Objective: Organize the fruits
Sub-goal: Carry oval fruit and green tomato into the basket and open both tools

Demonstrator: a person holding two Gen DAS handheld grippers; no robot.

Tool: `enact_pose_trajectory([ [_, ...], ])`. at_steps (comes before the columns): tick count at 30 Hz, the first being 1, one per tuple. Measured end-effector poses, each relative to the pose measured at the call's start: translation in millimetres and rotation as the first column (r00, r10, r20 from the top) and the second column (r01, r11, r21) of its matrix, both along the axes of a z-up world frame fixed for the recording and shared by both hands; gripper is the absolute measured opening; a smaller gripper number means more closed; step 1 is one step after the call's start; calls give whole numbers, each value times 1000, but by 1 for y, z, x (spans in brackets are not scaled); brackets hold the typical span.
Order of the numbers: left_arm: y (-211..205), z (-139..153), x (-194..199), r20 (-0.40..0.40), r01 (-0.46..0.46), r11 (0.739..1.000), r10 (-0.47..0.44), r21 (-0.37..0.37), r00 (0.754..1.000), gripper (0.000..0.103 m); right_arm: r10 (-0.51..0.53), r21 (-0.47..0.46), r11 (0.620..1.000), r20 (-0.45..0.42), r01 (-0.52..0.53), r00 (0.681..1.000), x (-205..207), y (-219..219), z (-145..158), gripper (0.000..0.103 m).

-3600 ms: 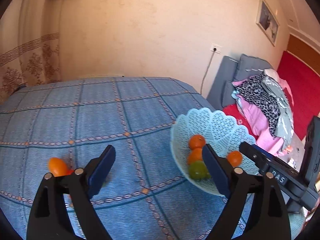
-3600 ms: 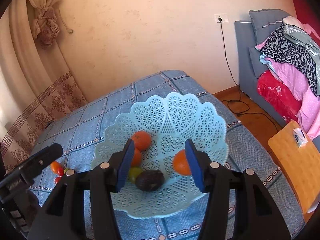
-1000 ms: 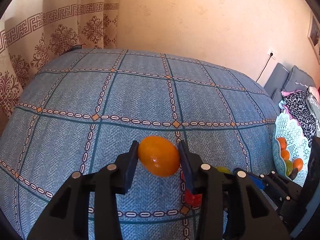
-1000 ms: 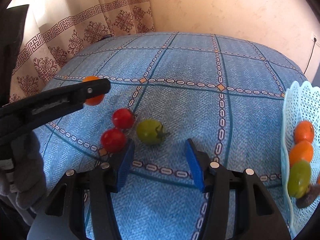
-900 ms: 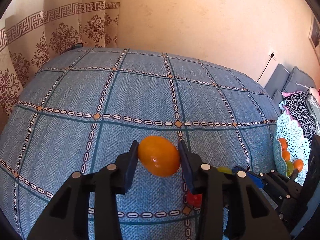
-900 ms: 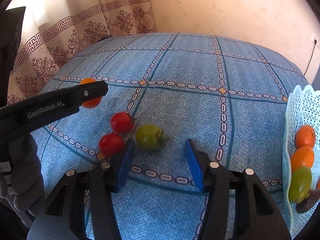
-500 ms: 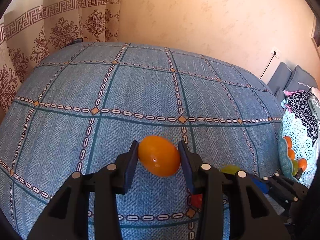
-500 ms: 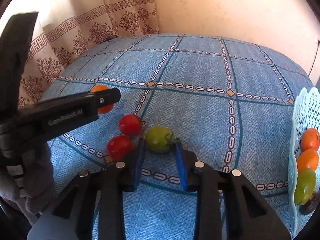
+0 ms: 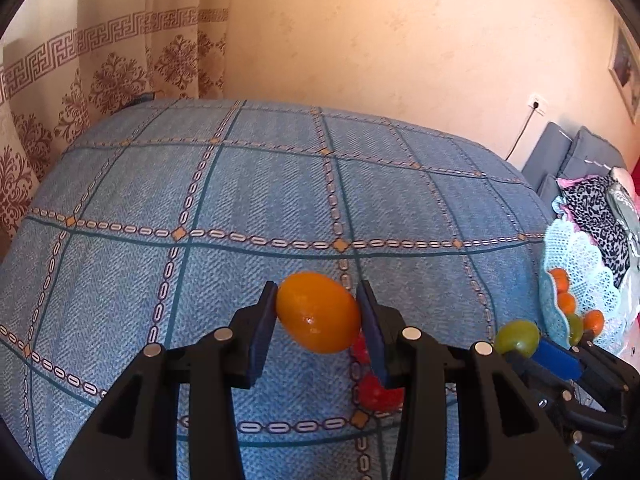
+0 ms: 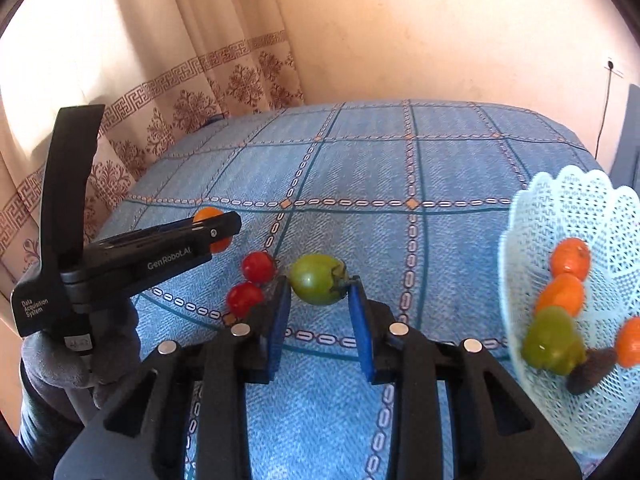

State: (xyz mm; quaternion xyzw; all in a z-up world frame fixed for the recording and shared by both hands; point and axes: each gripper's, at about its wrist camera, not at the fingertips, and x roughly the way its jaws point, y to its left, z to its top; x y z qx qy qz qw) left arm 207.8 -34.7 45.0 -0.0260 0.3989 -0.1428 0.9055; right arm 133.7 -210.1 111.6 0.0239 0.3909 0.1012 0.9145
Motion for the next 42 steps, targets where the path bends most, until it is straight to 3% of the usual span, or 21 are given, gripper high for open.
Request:
enact_pose_trajectory([
  [11,-26,16,-28,58,89,996,-90,9,994,41,-107,46,993,37,105,994,-25,-39,18,31],
  [20,-10,14,-15,46,42,999,-42,-1,998,41,-231,81,971,76,225,970,-49,-87,31,31],
  [27,-15,17,-21,62,55,998,-56,10,997,41,-329,93,942,85,322,940,-67,-127,35,31],
  [42,-80,41,-66,107,185,981,-190,59,976,41,-428,88,903,86,421,900,-86,-169,31,32],
])
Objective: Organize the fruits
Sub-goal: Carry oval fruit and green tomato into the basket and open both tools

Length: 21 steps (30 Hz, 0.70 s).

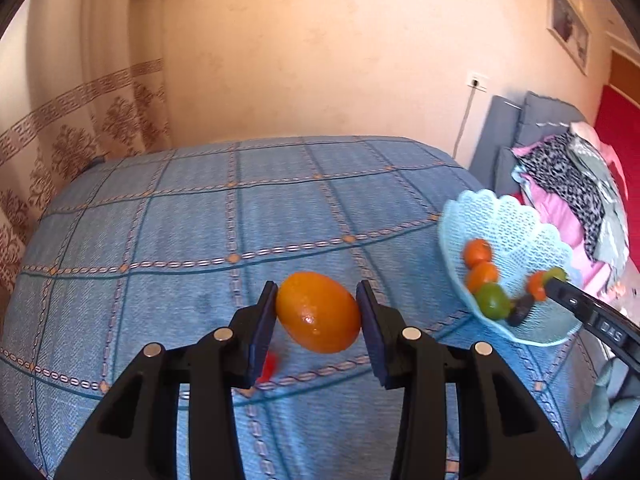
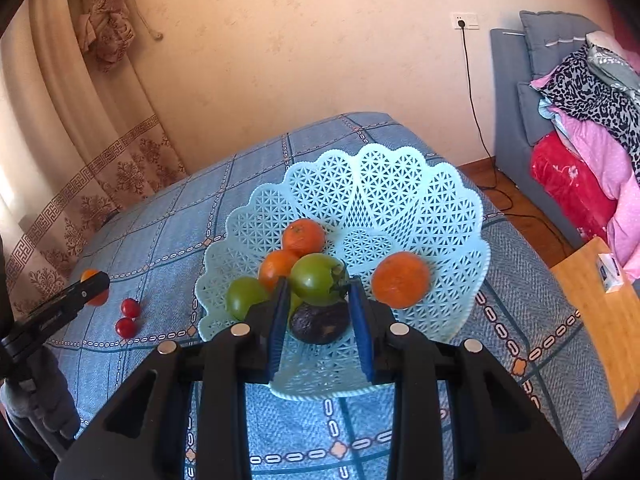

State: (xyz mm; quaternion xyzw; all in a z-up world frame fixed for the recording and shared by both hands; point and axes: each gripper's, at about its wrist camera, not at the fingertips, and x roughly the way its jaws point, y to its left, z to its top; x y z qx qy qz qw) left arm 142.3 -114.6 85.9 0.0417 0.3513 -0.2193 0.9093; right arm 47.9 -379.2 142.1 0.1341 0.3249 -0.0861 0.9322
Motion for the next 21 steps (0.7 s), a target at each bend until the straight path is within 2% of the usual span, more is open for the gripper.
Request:
enact_pose_trajectory([
  [6,-37,6,-21,2,85,996,-85,3,996,41,-29,17,999,38,28,999,-9,-13,3,48],
  [16,-96,3,-39,-31,206,978,-206,18,978,41,-108,-11,994,100,110,989,-28,-34,9,48],
  [21,-119,1,-42,-39,238,971,-237,25,971,41,-113,-37,992,130,119,985,-34,-36,12,48],
])
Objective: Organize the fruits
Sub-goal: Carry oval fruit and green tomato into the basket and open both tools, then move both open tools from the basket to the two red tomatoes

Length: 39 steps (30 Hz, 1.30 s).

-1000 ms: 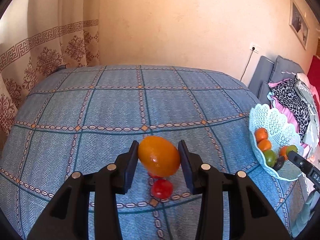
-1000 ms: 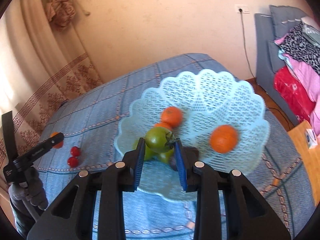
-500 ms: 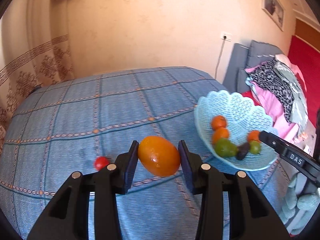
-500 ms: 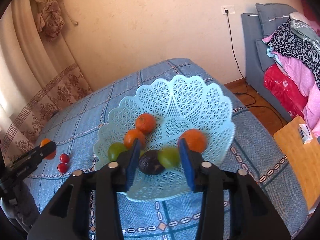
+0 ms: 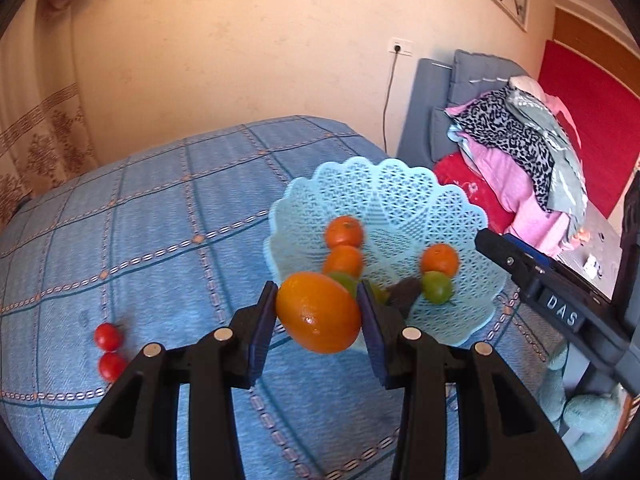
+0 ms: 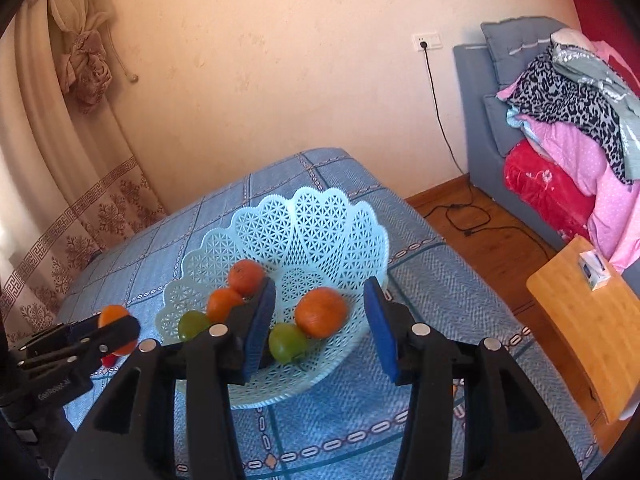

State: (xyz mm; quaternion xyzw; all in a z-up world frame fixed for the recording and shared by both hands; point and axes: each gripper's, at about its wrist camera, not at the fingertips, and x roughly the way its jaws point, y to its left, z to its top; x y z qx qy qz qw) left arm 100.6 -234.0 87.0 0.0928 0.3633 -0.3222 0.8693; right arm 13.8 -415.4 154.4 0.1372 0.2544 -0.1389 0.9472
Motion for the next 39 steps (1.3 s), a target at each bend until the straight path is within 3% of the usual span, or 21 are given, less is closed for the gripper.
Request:
enact_pose_trajectory([
  [5,-24,2,-5,14,33,999,-33,9,999,41,-12,-47,999,29,13,1000,-6,1,6,48],
  [16,-58,0,-3,21,81,997,-81,11,997,41,-88,-37,995,59,90,994,-13,-16,10,48],
  [17,-59,-1,-2,13,81,997,-81,8,997,45,-92,-37,995,59,94,994,-13,-17,10,48],
  [18,-59,0,0,7,81,997,-81,1,997,57,-96,-36,995,58,98,994,-12,-17,10,48],
  [20,-54,3,0,23,64,998,-64,-25,998,70,-100,-34,994,57,102,993,-13,-18,9,48],
  [26,-40,10,5,22,28,998,-27,-63,999,81,-98,-28,995,51,99,994,-12,-19,7,48],
  [30,-29,14,11,17,-8,997,10,-76,1000,88,-100,-36,994,64,103,993,-14,-17,9,58],
  [39,4,17,25,-3,-103,990,103,-98,995,91,-78,-24,997,63,80,995,-15,-13,11,59],
])
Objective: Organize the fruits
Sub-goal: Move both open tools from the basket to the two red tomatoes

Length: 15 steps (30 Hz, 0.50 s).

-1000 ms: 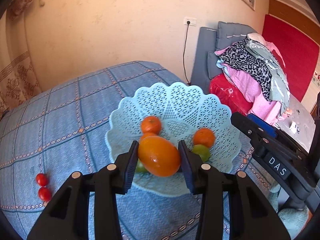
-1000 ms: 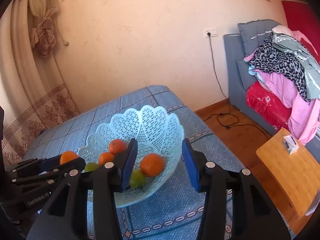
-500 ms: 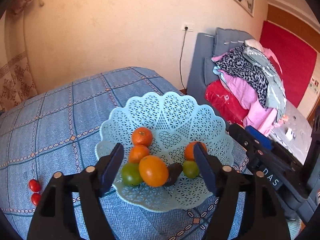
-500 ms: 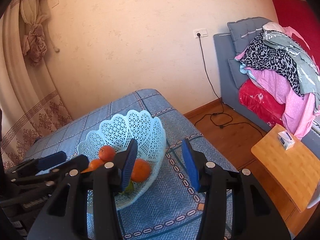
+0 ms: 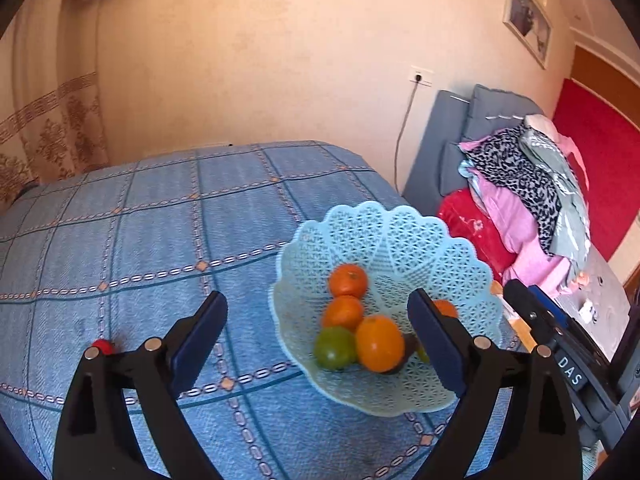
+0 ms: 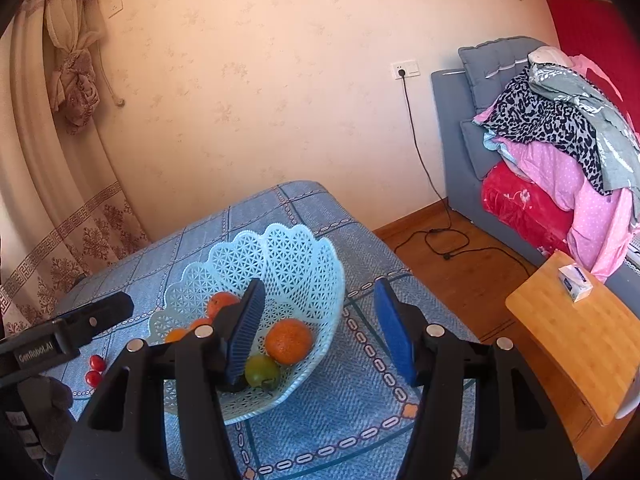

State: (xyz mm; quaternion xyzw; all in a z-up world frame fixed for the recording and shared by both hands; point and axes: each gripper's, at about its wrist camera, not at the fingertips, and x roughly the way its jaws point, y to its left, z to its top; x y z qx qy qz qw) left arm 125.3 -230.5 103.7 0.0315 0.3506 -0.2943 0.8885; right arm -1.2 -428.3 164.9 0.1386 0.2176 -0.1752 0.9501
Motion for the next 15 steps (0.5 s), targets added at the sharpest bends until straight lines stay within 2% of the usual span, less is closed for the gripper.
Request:
enact_pose_trajectory([
  [9,18,4,0,17,-35,999,35,17,999,91,26,-6,1000,-1,-26,1000,-1,8,1,61],
  [11,17,1,-2,29,-40,998,39,44,999,91,27,-14,1000,2,-27,1000,-1,10,1,66],
  [15,10,-13,-6,54,-51,989,43,141,998,91,25,-7,1000,2,-25,1000,-1,9,2,66],
])
